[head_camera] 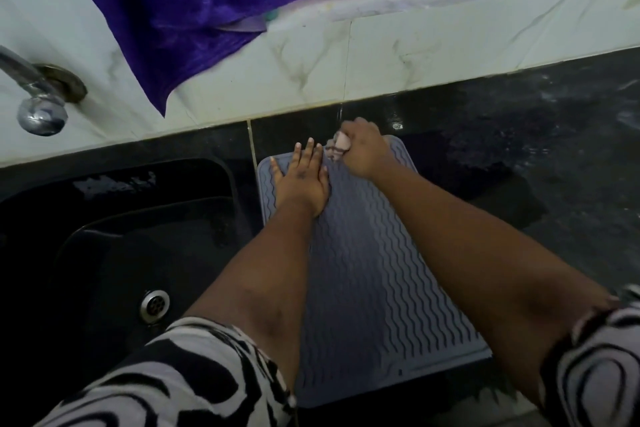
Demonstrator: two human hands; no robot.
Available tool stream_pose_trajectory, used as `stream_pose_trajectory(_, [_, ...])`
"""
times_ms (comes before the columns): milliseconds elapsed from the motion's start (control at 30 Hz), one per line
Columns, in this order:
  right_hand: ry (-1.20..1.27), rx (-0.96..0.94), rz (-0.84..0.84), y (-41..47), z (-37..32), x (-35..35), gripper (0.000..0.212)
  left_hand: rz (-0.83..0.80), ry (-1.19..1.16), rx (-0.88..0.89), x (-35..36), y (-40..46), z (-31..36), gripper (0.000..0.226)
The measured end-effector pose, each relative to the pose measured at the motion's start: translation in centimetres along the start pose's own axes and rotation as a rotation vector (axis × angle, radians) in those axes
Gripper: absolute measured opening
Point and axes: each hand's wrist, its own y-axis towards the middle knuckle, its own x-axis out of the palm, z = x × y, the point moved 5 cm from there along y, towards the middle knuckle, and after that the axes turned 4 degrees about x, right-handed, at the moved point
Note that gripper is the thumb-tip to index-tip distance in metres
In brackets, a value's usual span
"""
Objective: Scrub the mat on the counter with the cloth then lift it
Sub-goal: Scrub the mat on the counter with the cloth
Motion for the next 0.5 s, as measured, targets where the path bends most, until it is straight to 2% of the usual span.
stream_pose_trajectory(100, [-0.210, -0.018, -0.032, -0.2, 0.7, 2.8, 0.029, -0.005, 0.002, 0.009, 0.0, -0.1, 0.0, 0.055])
stream_pose_trajectory(200, [-0.154, -0.010, -0.024, -3.3, 1.3, 3.1, 0.034, 0.008, -0.001, 0.012, 0.0, -0.1, -0.1, 0.054])
stream_pose_trajectory(400, [-0.160, -0.063, -0.092, -19.1, 2.6, 2.7, 0.027, 0.008, 0.026, 0.000, -0.4, -0.5, 0.3, 0.054])
stream_pose_trajectory(500, [-0.191, -0.055, -0.202, -24.7, 3.0, 2.9, 0.025, -0.033, 0.101, 0.017, -0.7, -0.7, 0.8, 0.055])
